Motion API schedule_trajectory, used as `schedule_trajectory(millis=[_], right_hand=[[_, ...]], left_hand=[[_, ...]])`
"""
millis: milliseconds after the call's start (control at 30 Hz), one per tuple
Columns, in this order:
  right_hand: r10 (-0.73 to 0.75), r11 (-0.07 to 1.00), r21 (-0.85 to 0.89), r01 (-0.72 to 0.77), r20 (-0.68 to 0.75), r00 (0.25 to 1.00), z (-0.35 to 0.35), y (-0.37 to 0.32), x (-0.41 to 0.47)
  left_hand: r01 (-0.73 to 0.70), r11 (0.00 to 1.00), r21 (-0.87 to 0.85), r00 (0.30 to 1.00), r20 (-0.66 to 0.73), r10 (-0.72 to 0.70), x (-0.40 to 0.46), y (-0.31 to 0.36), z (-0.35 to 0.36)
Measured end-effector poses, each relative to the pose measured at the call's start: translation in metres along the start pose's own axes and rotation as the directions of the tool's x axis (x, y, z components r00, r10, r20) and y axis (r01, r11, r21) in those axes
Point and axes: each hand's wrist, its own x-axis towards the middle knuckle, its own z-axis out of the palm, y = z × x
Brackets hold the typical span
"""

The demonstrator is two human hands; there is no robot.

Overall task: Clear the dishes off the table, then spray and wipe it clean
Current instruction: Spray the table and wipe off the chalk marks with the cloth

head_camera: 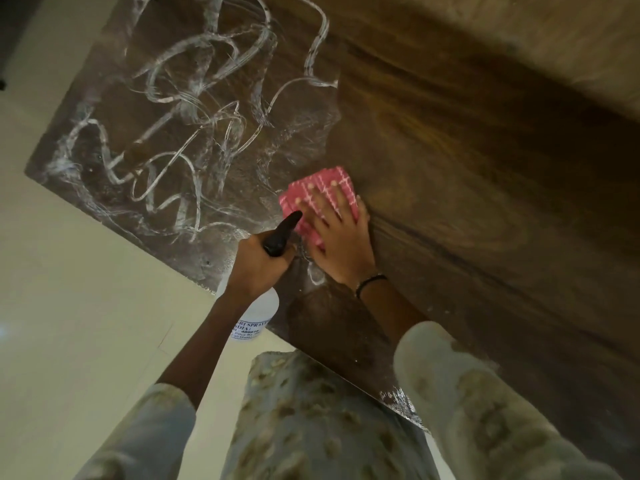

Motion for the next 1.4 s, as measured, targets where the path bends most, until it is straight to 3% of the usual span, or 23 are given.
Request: schedule_trajectory(millis=[67,133,267,433,633,800,967,1033,1267,1400], right_hand=[[-0.114,0.992,-0.045,0.116,0.044,0.992,0.001,0.013,-0.024],[-0.117,0.992,-0.048,0.119,0.044,0.992,-0.002,0.036,-0.042],[0.064,0.997,-0.044,-0.063,0.027,0.998,-0.014,0.065,-0.035],[0.23,0.973,0.006,-0.23,-0.019,0.973,-0.015,0.024,0.018],[0.018,0.999,0.039,-0.018,-0.019,1.0,0.01,-0.039,0.006],[-0.094,0.996,-0.001,0.094,0.018,0.995,0.017,-0.026,-0.052],[0.288,0.957,-0.042,-0.287,0.024,0.957,0.008,-0.025,-0.079],[0.336,0.942,-0.034,-0.335,0.027,0.941,0.009,-0.038,-0.092],[0.183,0.981,-0.079,-0.179,0.053,0.982,0.013,-0.035,-0.121],[0.11,0.987,-0.119,-0.106,0.026,0.994,0.009,-0.024,-0.109]], left_hand=[[-0.016,1.0,0.011,1.0,0.001,0.016,-0.005,0.0,-0.001],[-0.006,1.0,-0.009,1.0,-0.008,0.006,-0.007,-0.002,-0.004],[0.023,0.999,-0.033,1.0,-0.009,-0.024,-0.008,-0.006,-0.01],[0.037,0.997,-0.069,0.999,-0.024,-0.039,-0.01,-0.017,-0.015],[0.004,0.996,-0.088,1.0,0.015,-0.003,-0.013,-0.034,-0.022],[-0.021,0.999,-0.048,0.995,0.093,0.025,-0.023,-0.048,-0.032],[-0.035,0.999,-0.005,0.983,0.179,0.035,-0.041,-0.064,-0.033],[-0.036,0.999,0.008,0.976,0.217,0.034,-0.049,-0.072,-0.032],[0.034,0.991,0.128,0.967,0.247,-0.065,-0.073,-0.1,-0.031],[0.077,0.992,0.104,0.957,0.271,-0.103,-0.076,-0.112,-0.036]])
